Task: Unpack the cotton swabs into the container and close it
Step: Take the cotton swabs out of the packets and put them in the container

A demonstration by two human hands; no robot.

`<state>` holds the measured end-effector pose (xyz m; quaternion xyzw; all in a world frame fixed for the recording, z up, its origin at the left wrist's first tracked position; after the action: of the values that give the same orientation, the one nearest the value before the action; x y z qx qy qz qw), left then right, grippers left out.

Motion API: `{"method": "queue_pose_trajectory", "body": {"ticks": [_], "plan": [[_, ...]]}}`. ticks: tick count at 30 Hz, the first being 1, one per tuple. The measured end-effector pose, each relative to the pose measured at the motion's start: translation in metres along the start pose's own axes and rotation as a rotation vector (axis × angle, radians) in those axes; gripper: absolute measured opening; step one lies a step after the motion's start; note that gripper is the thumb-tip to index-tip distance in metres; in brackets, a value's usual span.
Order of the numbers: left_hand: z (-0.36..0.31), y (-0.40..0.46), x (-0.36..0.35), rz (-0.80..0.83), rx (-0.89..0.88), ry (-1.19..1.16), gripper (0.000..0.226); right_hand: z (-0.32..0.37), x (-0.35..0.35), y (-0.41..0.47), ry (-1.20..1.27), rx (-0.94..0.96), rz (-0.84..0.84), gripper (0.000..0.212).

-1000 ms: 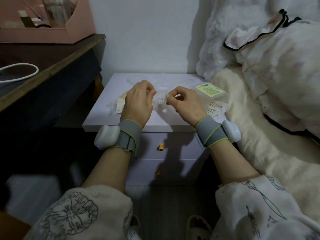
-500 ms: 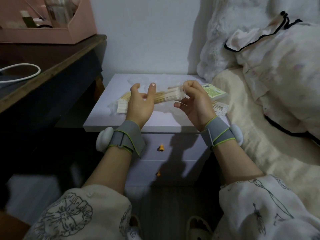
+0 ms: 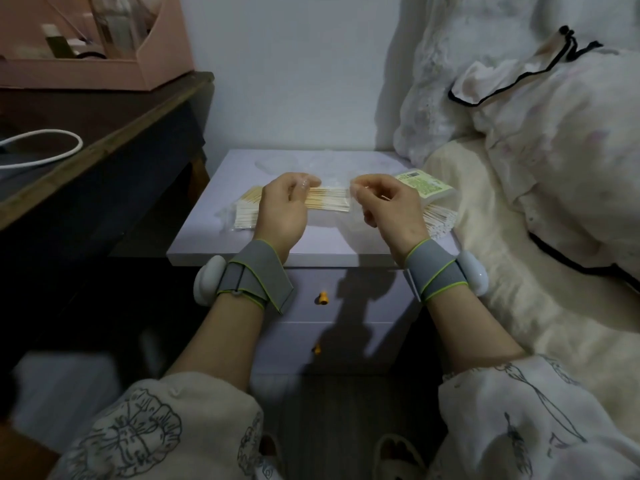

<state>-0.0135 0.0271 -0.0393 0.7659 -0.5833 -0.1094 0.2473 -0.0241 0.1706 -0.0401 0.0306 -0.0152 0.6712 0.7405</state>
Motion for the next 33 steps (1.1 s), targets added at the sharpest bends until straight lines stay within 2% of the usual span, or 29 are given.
{"method": "queue_pose_trajectory", "body": {"ticks": [1,6,10,16,22,23,26,28,33], "plan": [[-0.001,0.0,-0.001,0.004,-0.006,0.007,0.026,0.001,-0.001,-0.001,0.046,-0.022,0.029,0.008],[0.005,0.001,-0.001,0.012,-0.01,0.008,0.025,0.001,-0.004,-0.003,0.142,-0.13,0.226,0.012],[0.009,0.002,0.0,-0.028,-0.006,0.043,0.026,0.0,-0.007,-0.004,0.126,-0.147,0.283,0.016],[0.005,0.002,0.003,-0.065,0.019,0.059,0.027,0.002,-0.006,-0.005,0.047,-0.054,0.261,0.012],[-0.003,0.001,0.0,-0.118,0.108,-0.127,0.025,0.001,-0.007,-0.005,0.061,-0.124,0.297,0.006],[-0.004,0.002,0.0,-0.111,0.101,-0.13,0.025,0.002,-0.008,-0.006,0.081,-0.123,0.309,0.001],[-0.005,0.001,-0.001,-0.068,0.051,-0.067,0.026,0.005,-0.009,-0.008,0.098,-0.082,0.323,0.019],[-0.002,0.0,-0.004,-0.023,0.022,-0.006,0.029,0.006,-0.012,-0.011,0.052,-0.06,0.307,0.02],[-0.001,-0.002,-0.011,0.101,0.025,0.033,0.023,0.009,-0.014,-0.011,0.04,-0.035,0.145,0.017]]}}
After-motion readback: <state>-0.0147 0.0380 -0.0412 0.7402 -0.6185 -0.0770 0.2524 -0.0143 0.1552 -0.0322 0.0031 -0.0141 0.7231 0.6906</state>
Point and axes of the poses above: each hand's wrist, its own y-axis towards the middle knuckle, its own x-axis out of the back of the hand, z = x × y, the point moved 2 cm from there along y, towards the middle knuckle, and after that the axes turned 14 degrees about -x, right-handed, at the moved point
